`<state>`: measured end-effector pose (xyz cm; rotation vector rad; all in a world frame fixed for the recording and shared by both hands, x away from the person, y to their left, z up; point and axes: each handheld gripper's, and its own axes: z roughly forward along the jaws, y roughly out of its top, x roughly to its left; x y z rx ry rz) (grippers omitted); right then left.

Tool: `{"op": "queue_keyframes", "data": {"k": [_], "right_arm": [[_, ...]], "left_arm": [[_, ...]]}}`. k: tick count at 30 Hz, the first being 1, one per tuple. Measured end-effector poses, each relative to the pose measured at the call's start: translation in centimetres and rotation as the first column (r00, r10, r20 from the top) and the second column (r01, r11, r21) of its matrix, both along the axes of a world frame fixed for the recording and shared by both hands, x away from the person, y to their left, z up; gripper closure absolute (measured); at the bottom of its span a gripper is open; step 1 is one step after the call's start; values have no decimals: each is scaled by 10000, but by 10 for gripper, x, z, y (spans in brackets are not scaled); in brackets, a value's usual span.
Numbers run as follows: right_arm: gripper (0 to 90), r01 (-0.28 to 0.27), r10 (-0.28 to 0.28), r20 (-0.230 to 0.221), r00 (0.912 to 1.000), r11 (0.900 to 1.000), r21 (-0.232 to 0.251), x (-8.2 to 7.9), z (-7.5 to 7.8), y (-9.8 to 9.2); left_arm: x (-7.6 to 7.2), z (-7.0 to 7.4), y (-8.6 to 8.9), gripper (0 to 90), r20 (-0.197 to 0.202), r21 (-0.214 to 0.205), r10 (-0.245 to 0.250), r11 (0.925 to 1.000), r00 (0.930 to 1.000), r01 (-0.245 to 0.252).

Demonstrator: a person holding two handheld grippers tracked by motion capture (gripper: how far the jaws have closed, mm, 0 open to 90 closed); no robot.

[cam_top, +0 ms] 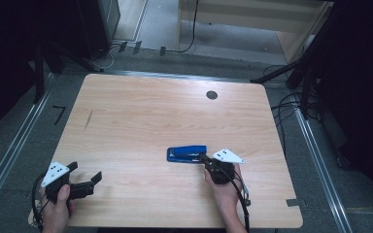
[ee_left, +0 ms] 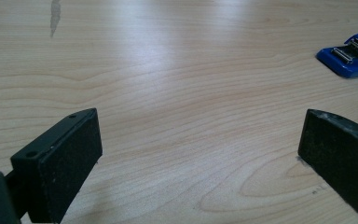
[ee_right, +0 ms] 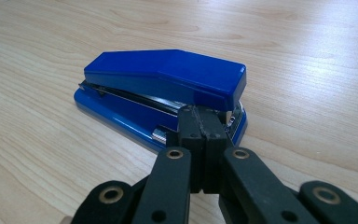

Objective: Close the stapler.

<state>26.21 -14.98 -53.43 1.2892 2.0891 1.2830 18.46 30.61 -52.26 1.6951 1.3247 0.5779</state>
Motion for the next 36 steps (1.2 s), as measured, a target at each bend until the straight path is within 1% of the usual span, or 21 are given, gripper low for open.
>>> {"op": "queue_keyframes", "data": {"k": [11, 19, 20, 22, 24, 26, 27, 28, 29, 31, 32, 33, 34, 35, 36], "right_arm": [[900, -28, 29, 72, 10000, 9999, -151, 5, 5, 0], [900, -127, 127, 54, 9999, 9999, 7, 2, 7, -4], [867, -171, 171, 82, 9998, 9999, 21, 1, 8, -6], [841, -263, 262, 57, 9996, 9996, 123, 0, 9, -9], [783, -363, 363, -15, 9993, 9992, 167, -2, 11, -12], [684, -453, 453, 33, 9990, 9989, 99, -3, 12, -14], [611, -485, 484, 74, 9988, 9988, 102, -4, 12, -16], [564, -505, 504, 56, 9987, 9986, 130, -4, 13, -18], [502, -537, 535, 91, 9985, 9983, 242, -4, 13, -20], [397, -477, 479, -41, 9988, 9981, 384, -4, 14, -24], [351, -449, 450, -18, 9990, 9982, 395, -4, 14, -25], [262, -397, 400, -46, 9992, 9983, 418, -4, 14, -28], [217, -349, 353, -94, 9993, 9985, 430, -4, 14, -29], [146, -312, 320, -186, 9993, 9987, 399, -5, 15, -30], [108, -314, 321, -185, 9993, 9988, 368, -5, 15, -31]], "left_arm": [[0, 0, 0, 0, 11, -36, 1, 10000, 10000, -1], [0, 0, 1, 0, 33, -53, 0, 10000, 10000, 0], [0, 0, 1, 0, 27, -42, -2, 10000, 10000, 2], [0, 0, 0, 0, 25, -51, 5, 10000, 10000, -5], [0, 0, 0, 0, 26, -44, 14, 10000, 10000, -14], [0, 0, 0, 0, 25, -40, 22, 10000, 10000, -22], [0, 0, 0, 0, 21, -27, 20, 10000, 10000, -19], [0, 0, 0, 0, 16, -16, 19, 10000, 10000, -19], [0, 0, 0, 0, 17, -9, 27, 10000, 10000, -27], [0, 0, 0, 0, 14, 7, 25, 10000, 10000, -25], [0, 0, 0, 0, 21, 12, 27, 10000, 10000, -27], [0, 0, -1, 0, 20, 22, 27, 10000, 10000, -27], [0, 0, -1, 0, 28, 25, 16, 10000, 10000, -16], [0, 0, -1, 0, 31, 28, 16, 10000, 10000, -16], [0, 0, -1, 0, 26, 38, 10, 10000, 10000, -10]]}}
